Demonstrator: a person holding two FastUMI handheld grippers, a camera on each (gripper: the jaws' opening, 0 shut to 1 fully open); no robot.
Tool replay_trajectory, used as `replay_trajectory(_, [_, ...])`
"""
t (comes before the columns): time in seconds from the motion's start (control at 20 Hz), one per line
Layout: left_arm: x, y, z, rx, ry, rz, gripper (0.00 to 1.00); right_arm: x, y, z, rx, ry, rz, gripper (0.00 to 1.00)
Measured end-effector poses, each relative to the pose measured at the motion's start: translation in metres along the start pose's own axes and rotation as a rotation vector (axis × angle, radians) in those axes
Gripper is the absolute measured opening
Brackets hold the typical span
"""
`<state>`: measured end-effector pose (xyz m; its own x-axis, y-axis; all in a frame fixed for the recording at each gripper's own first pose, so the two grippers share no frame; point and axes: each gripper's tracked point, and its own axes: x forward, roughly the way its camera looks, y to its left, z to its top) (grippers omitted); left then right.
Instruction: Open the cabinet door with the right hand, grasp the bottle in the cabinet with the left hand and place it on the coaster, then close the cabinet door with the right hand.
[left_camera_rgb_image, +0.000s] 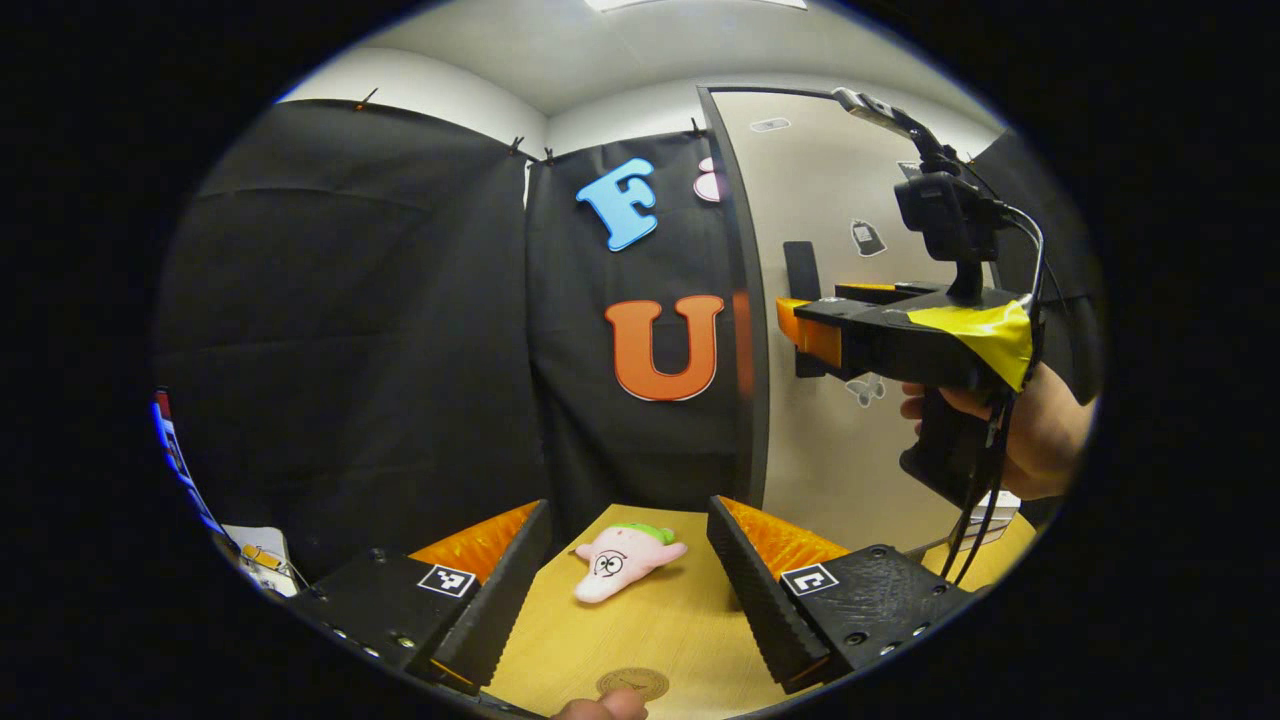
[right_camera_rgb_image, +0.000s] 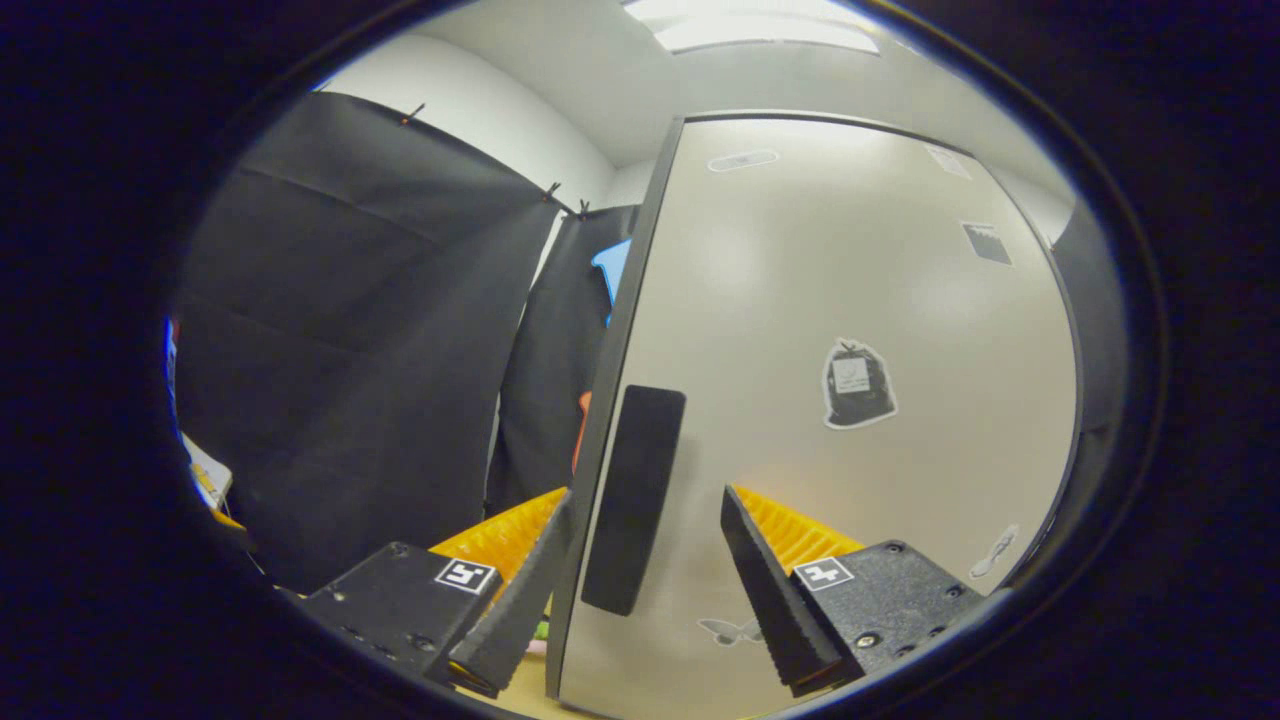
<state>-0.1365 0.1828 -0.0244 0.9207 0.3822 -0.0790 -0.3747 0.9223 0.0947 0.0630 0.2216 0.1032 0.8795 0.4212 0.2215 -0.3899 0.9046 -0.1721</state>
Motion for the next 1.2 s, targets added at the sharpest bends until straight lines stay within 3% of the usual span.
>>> replay_trajectory(0.05, [-0.002, 0.004, -0.002, -0.006, 0.007, 0.011, 0.95, 0.006, 0.004, 0.001, 0.010, -0.001, 0.006, 0.92])
replay_trajectory(0.1, [-0.003, 0.008, -0.005, -0.012, 0.012, 0.018, 0.95, 0.007, 0.005, -0.001, 0.023, 0.012, 0.006, 0.75])
replay_trajectory(0.15, [-0.004, 0.008, -0.008, -0.017, 0.019, 0.019, 0.95, 0.007, 0.003, -0.002, 0.027, 0.017, -0.009, 0.65])
replay_trajectory(0.2, [-0.003, 0.010, -0.011, -0.021, 0.033, 0.016, 0.95, 0.010, 0.003, -0.001, 0.034, 0.021, -0.021, 0.47])
replay_trajectory(0.3, [-0.003, 0.006, -0.011, -0.028, 0.044, 0.003, 0.95, 0.008, 0.004, -0.008, 0.033, 0.069, 0.017, 0.36])
replay_trajectory(0.5, [0.009, -0.010, -0.013, -0.047, 0.051, -0.064, 0.95, 0.001, 0.008, -0.015, 0.085, 0.150, 0.182, 0.27])
replay_trajectory(0.85, [0.019, -0.033, -0.009, -0.067, 0.011, -0.192, 0.95, -0.015, 0.009, -0.013, 0.123, 0.213, 0.218, 0.18])
replay_trajectory(1.2, [0.042, -0.015, -0.031, -0.106, 0.049, -0.209, 0.95, -0.045, 0.008, -0.008, 0.121, 0.255, 0.247, 0.17])
